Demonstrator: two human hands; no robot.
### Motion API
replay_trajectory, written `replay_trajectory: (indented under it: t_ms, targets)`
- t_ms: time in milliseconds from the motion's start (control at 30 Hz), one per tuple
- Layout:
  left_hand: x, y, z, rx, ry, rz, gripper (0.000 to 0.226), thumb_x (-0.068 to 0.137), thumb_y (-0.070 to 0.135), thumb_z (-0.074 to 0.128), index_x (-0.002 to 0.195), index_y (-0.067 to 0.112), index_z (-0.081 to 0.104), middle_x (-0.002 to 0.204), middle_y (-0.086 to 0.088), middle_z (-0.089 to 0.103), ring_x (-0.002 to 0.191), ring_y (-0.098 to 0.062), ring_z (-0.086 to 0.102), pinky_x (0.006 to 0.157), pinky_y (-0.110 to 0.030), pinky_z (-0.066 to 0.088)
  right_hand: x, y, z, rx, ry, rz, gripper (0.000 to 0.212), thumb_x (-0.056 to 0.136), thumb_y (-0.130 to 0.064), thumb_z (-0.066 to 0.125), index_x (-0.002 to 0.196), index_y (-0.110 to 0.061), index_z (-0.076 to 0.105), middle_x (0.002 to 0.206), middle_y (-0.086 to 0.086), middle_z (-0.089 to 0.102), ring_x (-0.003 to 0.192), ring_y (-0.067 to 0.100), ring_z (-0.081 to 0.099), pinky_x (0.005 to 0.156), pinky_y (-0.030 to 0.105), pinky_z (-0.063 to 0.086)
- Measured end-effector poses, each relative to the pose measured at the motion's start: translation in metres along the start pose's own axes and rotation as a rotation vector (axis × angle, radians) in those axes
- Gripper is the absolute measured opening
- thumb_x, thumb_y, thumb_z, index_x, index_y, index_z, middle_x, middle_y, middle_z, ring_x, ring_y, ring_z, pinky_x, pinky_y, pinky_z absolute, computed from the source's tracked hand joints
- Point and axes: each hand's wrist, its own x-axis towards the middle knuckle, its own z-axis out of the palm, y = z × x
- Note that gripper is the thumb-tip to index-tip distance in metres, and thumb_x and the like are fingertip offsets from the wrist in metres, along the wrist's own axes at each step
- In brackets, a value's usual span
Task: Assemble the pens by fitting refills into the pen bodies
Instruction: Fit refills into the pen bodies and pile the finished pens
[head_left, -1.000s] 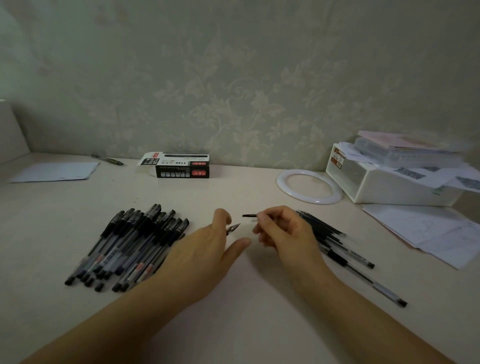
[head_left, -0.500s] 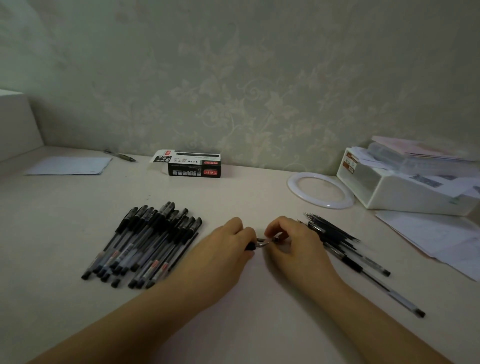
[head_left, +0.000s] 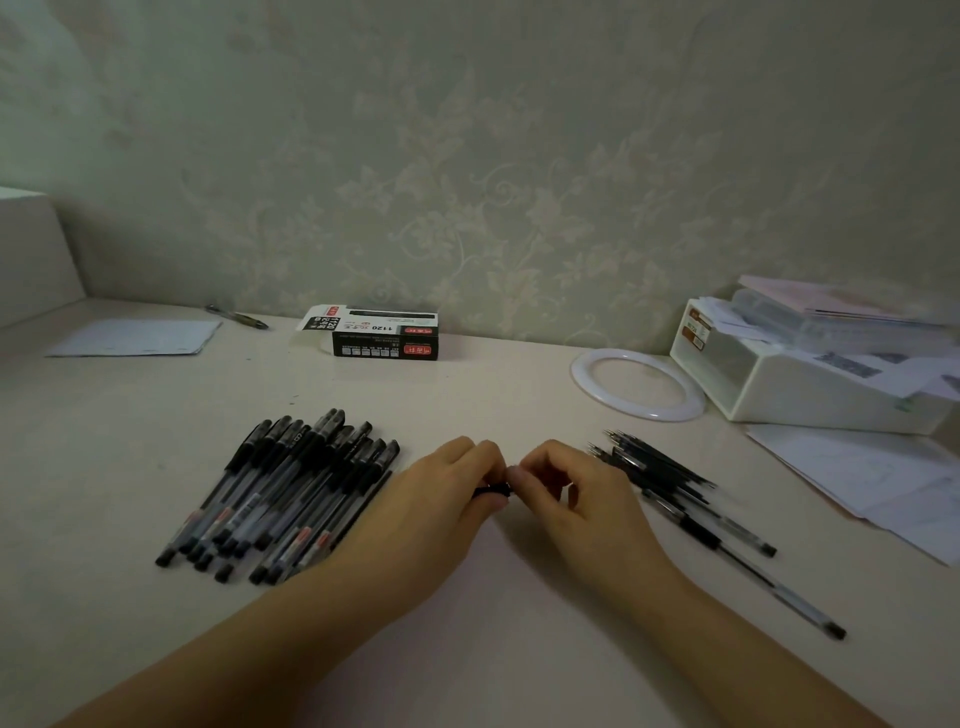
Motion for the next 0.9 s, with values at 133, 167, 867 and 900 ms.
replay_trajectory:
  t_ms: [133, 167, 867, 900]
  targets:
    - [0.0, 0.0, 0.002, 0.006, -0.006, -0.011, 0.015, 0.1, 0.035, 0.042, 0.104, 0.027, 0.055, 0.096, 0.011, 0.058, 0.084, -0.009, 0.054, 0.073, -0.035, 0.046, 0.002, 0.001, -0.004, 0.106, -0.028, 0.108, 0.028, 0.093, -0.04, 0.06, 0.072, -0.023, 0.068, 0.064, -0.008, 0.064, 0.058, -0.001, 0.053, 0.058, 0.011, 0.039]
    - [0.0, 0.0, 0.002, 0.003, -0.004, -0.009, 0.016, 0.1, 0.035, 0.041, 0.104, 0.027, 0.055, 0.096, 0.011, 0.058, 0.084, -0.009, 0.053, 0.073, -0.036, 0.046, 0.002, 0.001, -0.004, 0.111, -0.046, 0.131, 0.032, 0.093, -0.043, 0.059, 0.07, -0.022, 0.068, 0.061, -0.008, 0.063, 0.055, -0.002, 0.051, 0.056, 0.011, 0.038]
    - [0.0, -0.01, 0.003, -0.005, 0.024, -0.007, 0.017, 0.096, 0.045, 0.043, 0.09, 0.033, 0.054, 0.078, 0.015, 0.056, 0.073, -0.005, 0.053, 0.061, -0.026, 0.045, 0.002, 0.003, -0.005, 0.26, -0.065, 0.133, 0.013, 0.092, -0.027, 0.065, 0.081, -0.024, 0.07, 0.073, -0.006, 0.069, 0.066, 0.003, 0.06, 0.065, 0.016, 0.046]
    - [0.0, -0.011, 0.003, -0.001, 0.022, -0.008, 0.017, 0.096, 0.045, 0.043, 0.09, 0.034, 0.054, 0.078, 0.016, 0.056, 0.073, -0.004, 0.054, 0.061, -0.026, 0.045, 0.003, 0.003, -0.005, 0.274, -0.076, 0.131, 0.009, 0.092, -0.022, 0.066, 0.084, -0.025, 0.07, 0.078, -0.007, 0.07, 0.07, 0.006, 0.062, 0.067, 0.017, 0.048]
